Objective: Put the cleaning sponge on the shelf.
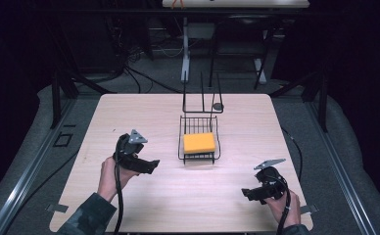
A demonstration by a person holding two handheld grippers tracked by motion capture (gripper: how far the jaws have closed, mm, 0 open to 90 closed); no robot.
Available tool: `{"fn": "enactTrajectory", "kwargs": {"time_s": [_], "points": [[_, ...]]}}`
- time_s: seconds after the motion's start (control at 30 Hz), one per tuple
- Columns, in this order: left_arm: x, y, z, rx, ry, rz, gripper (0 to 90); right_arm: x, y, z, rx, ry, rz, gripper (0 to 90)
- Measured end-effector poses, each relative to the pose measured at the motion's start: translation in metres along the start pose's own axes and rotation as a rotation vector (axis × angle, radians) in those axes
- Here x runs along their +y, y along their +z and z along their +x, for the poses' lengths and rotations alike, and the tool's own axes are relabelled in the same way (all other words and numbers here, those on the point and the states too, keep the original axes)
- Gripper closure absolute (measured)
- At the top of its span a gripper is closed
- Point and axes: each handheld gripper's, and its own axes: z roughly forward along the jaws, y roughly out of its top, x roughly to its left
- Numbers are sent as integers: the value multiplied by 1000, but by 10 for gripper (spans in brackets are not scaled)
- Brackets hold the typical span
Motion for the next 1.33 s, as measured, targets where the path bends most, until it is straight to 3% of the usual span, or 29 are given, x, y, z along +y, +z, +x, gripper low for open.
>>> {"fn": "enactTrajectory", "kwargs": {"time_s": [0.37,0.57,0.67,0.8,1.0,1.33], "points": [[-46,-11,15,23,-47,66,72,0,1,-1,-3,-7,11,140],[-78,-11,22,37,-107,87,49,0,2,0,2,-10,19,141],[-89,-8,22,40,-109,108,30,0,3,0,5,-16,18,140],[-93,-1,24,28,-113,112,30,0,3,0,9,-12,19,140],[-95,8,30,23,-78,158,10,-1,4,-1,20,-3,18,140],[-96,9,35,14,-80,154,3,-1,5,-1,19,-2,15,138]]}}
